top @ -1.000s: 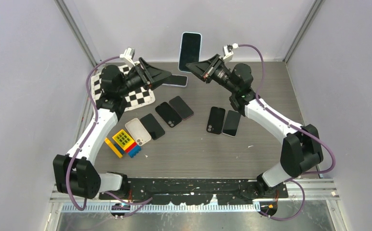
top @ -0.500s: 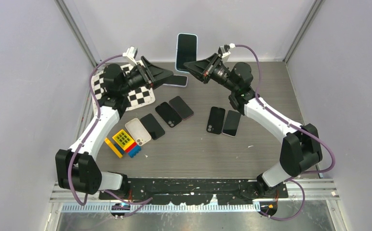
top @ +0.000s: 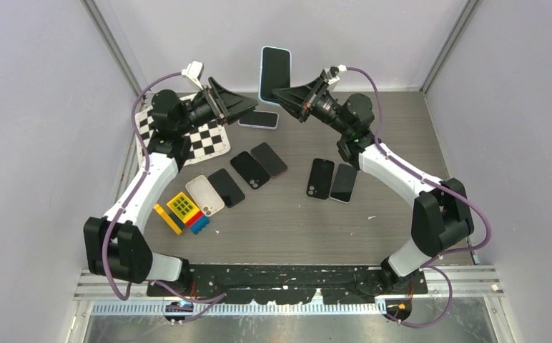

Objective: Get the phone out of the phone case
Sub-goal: Remove the phone case from the phone, then place the phone at the center of the board.

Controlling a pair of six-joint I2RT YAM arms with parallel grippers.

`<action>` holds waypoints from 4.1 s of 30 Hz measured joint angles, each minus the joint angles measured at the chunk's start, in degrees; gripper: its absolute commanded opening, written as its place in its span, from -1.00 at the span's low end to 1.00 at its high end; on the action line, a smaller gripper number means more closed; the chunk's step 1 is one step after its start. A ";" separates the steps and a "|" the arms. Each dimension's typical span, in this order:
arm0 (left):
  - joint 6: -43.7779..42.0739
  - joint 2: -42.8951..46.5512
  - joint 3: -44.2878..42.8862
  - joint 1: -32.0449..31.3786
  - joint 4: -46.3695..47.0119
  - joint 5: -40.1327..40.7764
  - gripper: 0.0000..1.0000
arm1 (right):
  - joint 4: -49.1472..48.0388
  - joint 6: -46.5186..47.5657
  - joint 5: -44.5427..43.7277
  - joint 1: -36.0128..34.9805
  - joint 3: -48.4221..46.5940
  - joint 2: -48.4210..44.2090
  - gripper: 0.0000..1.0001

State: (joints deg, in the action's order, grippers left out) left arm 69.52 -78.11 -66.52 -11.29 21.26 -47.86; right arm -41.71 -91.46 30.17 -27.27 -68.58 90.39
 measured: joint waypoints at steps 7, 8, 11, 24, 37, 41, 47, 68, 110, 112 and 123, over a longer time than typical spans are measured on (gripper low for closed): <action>1.03 -1.84 -1.18 0.00 1.33 -0.26 0.32 | -2.73 -1.36 0.00 -0.22 0.00 0.02 -0.99; 1.14 -1.97 -1.20 0.00 1.68 -0.28 0.32 | -2.89 -1.49 0.00 -0.26 0.00 0.02 -0.99; 1.95 -2.38 -1.49 0.00 2.64 -0.39 0.31 | -3.37 -1.77 0.04 -0.50 0.00 0.11 -0.99; 4.20 -4.24 -1.70 0.00 6.54 -0.76 -0.09 | -3.78 -2.84 1.03 -0.81 0.00 2.69 -0.99; 5.25 -4.33 -1.70 0.00 10.38 -0.68 0.10 | -13.11 -12.87 1.88 -0.85 -0.68 6.36 -0.99; 5.25 -4.39 -1.70 0.00 10.69 -0.74 0.12 | -16.52 -17.09 1.38 -0.85 -1.38 7.43 -0.99; 5.38 -4.39 -1.70 0.04 12.39 -0.68 0.14 | -21.09 -21.57 0.81 -0.74 -2.78 8.13 -0.99; -0.83 -8.09 -3.98 -0.11 -3.80 0.07 -1.00 | 7.08 1.16 4.24 -1.88 -4.02 5.18 -0.99; -10.99 -70.69 -51.47 -14.40 -23.89 17.40 -0.50 | 49.40 46.62 -9.64 20.06 -7.50 22.91 -0.99; -11.63 -71.32 -53.51 -14.38 -25.92 17.44 -0.20 | 50.03 48.11 -9.38 20.87 -9.11 24.17 -0.98; -15.65 -71.76 -58.84 -14.62 -31.45 17.20 0.42 | 54.84 54.69 -4.44 24.61 -15.89 30.42 -0.55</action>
State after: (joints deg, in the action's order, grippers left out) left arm 53.87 -149.86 -125.36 -25.91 -10.20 -30.65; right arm 13.13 -36.77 25.74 -2.66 -84.47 120.81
